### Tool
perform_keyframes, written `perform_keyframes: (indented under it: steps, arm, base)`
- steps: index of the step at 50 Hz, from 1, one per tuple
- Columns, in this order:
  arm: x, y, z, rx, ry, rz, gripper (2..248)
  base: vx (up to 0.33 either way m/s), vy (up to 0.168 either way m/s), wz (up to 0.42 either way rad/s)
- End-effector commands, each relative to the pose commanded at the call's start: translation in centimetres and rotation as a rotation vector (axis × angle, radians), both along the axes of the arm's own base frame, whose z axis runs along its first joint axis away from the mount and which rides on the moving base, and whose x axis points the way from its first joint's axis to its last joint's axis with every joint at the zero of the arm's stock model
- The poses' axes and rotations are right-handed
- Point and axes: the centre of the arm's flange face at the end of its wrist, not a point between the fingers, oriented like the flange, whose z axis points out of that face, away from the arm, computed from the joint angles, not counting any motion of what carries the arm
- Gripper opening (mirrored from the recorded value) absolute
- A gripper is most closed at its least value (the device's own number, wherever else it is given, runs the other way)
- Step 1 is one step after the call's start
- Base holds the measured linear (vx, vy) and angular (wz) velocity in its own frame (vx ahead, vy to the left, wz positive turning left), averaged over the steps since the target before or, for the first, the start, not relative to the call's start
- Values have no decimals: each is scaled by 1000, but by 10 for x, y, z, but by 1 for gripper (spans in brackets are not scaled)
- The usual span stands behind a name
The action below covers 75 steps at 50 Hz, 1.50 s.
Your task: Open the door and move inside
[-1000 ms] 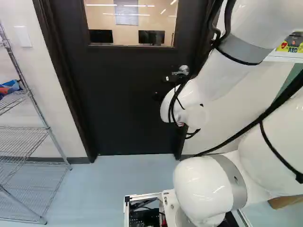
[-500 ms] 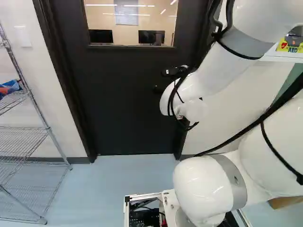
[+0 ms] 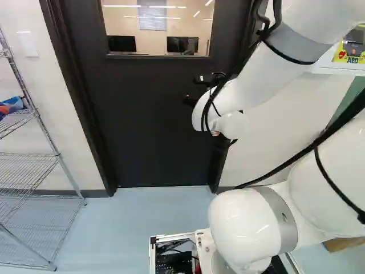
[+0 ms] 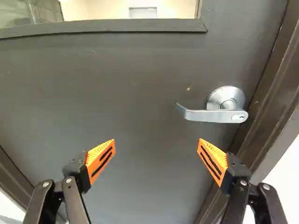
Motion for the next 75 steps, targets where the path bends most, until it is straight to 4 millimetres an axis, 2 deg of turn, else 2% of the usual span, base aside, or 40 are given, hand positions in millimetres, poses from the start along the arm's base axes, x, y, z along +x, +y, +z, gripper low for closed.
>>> perform_keyframes:
  steps: [34, 54, 66, 75]
  arm:
    - [27, 0, 37, 0, -75, 0, 247]
    - [51, 0, 55, 0, -76, 0, 247]
    - [61, 0, 57, 0, -56, 0, 247]
    - [69, 0, 51, 0, -38, 0, 247]
  base:
    - [0, 0, 0]
    - [0, 0, 0]
    - [0, 0, 0]
    - [0, 0, 0]
